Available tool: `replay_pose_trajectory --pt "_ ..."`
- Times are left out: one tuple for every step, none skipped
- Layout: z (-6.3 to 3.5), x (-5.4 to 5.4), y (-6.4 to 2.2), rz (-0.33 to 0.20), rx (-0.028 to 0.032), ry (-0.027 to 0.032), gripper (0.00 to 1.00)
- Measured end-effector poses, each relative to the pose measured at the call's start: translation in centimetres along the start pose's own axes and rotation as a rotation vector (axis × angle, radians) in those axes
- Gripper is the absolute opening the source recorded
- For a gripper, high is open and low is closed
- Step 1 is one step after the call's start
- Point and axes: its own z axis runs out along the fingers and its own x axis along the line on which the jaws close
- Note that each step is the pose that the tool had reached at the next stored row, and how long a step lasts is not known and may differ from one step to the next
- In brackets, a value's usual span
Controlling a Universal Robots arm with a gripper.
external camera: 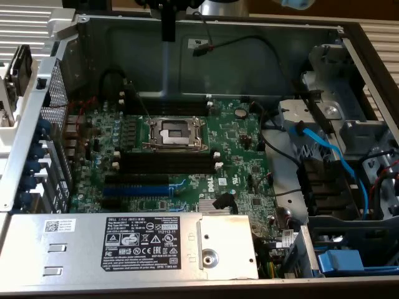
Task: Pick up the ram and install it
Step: 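Reach for the ram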
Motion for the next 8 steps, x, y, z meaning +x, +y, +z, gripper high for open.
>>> replay_pose_trajectory --pt "-0.05 0.0 0.14 0.0 0.0004 0.0 0.1" --pt "-0.11 0.0 0.38 0.0 0.0011 -0.0001 0.1" --pt "-0.16 0.0 0.71 0.0 0.0029 -0.0003 0.1" --pt "-0.2 0.1 1.02 0.0 0.006 -0.0004 0.1" --pt "-0.2 0.2 1.25 -0.001 0.0078 -0.0005 0.1" --pt "-0.2 0.4 1.45 -0.001 0.0088 -0.0006 0.1" --pt "-0.21 0.7 1.61 -0.001 0.0094 -0.0006 0.1" --pt "-0.22 0.9 1.75 -0.001 0.0098 -0.0008 0.1"
